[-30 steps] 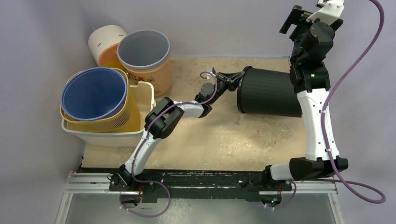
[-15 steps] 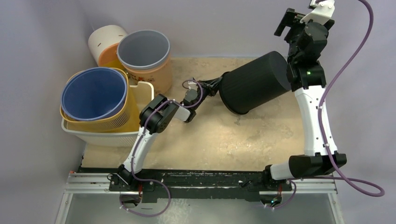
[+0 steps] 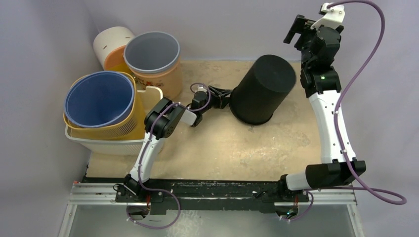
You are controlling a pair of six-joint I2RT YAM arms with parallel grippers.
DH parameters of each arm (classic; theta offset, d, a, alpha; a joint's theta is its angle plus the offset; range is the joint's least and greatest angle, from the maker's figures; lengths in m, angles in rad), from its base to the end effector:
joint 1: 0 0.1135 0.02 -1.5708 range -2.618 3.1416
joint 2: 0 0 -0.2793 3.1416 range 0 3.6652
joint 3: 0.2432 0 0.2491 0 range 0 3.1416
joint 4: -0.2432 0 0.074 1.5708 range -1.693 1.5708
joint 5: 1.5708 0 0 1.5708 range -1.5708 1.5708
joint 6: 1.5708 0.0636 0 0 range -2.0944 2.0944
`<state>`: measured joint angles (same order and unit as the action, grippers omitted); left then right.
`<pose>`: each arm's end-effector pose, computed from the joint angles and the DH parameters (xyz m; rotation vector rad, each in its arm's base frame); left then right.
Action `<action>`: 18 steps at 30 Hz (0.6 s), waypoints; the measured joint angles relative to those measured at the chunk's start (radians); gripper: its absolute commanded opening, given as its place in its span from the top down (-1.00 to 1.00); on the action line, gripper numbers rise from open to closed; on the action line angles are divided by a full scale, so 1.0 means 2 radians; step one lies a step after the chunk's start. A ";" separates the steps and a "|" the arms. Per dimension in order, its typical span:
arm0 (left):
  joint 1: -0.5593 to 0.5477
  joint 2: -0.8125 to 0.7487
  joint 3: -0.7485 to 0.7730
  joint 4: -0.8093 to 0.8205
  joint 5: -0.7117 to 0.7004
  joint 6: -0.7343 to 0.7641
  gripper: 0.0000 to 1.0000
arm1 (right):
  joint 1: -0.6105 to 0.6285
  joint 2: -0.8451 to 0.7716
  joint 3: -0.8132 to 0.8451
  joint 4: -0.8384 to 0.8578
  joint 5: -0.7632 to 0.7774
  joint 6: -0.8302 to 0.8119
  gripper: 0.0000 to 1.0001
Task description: Turn the large container upside down
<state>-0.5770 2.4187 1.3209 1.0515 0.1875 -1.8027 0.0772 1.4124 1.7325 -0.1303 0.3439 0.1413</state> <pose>0.4372 -0.2987 0.1041 -1.0140 1.7574 -1.8617 0.3187 0.0031 0.5476 0.3300 1.3528 -0.0554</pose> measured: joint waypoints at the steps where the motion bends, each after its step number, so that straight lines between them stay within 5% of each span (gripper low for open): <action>1: 0.003 0.000 0.000 -0.016 0.005 0.014 -0.02 | 0.000 0.000 -0.004 0.000 -0.003 0.002 -1.00; 9: 0.019 -0.023 0.019 -0.166 0.038 0.155 -0.09 | 0.000 -0.002 -0.028 -0.016 -0.026 0.013 -1.00; 18: 0.019 -0.129 0.062 -0.492 0.048 0.420 -0.11 | 0.000 -0.037 -0.076 -0.026 -0.036 0.016 -1.00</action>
<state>-0.5385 2.1601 1.4456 0.0673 0.2832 -0.9630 0.0772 1.3388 1.5803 -0.1818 0.2710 0.1730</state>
